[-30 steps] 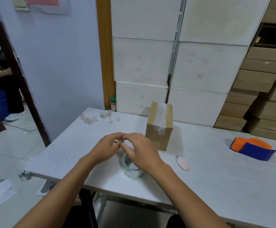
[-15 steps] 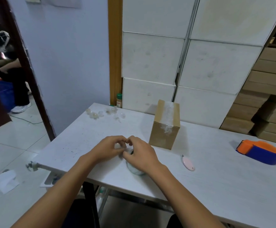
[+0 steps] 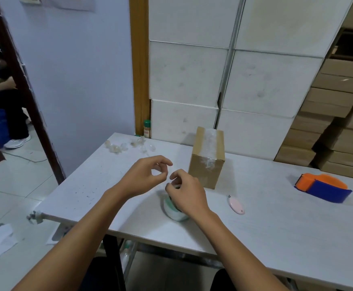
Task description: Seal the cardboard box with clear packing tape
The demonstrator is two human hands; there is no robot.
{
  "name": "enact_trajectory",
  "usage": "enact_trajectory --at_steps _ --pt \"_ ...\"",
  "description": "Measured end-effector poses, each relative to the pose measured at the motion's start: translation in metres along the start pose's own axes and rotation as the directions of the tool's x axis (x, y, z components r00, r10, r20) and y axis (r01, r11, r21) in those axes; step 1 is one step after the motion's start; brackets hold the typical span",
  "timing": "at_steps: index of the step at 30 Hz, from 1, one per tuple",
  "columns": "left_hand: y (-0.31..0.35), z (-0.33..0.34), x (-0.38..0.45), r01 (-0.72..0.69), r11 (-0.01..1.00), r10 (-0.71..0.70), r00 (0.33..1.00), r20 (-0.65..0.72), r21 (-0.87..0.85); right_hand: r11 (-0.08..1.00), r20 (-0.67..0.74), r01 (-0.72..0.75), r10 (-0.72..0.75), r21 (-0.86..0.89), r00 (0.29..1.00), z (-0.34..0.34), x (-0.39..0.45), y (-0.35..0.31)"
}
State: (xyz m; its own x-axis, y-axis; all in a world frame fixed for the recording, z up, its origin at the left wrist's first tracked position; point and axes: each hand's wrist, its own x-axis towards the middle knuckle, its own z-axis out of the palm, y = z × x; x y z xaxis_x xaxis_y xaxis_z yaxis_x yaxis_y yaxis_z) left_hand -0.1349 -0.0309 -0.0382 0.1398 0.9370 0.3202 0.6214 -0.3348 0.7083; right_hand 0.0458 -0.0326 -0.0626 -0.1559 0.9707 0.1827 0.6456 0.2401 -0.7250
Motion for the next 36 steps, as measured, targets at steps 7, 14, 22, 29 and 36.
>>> enact_trajectory --at_steps 7,14,22,29,36 --pt "0.049 0.025 0.02 -0.076 0.986 0.08 0.997 0.023 -0.148 0.976 -0.146 -0.045 0.077 0.211 0.986 -0.04 -0.006 0.023" --pt "0.08 0.055 0.031 -0.112 0.974 0.118 0.993 0.02 -0.195 0.941 -0.113 -0.043 0.085 0.335 0.99 -0.076 -0.012 0.052" --pt "0.101 0.07 0.034 -0.141 0.968 0.14 0.99 -0.019 -0.208 0.867 -0.026 -0.013 0.03 0.498 0.999 -0.1 -0.015 0.067" --pt "0.1 0.071 0.032 -0.075 0.961 0.065 0.997 -0.046 -0.267 0.78 0.086 -0.061 0.009 0.623 0.996 -0.098 -0.014 0.069" --pt "0.094 0.073 0.026 -0.029 0.942 0.005 0.997 -0.071 -0.335 0.74 0.166 -0.131 0.027 0.659 0.986 -0.094 -0.014 0.067"
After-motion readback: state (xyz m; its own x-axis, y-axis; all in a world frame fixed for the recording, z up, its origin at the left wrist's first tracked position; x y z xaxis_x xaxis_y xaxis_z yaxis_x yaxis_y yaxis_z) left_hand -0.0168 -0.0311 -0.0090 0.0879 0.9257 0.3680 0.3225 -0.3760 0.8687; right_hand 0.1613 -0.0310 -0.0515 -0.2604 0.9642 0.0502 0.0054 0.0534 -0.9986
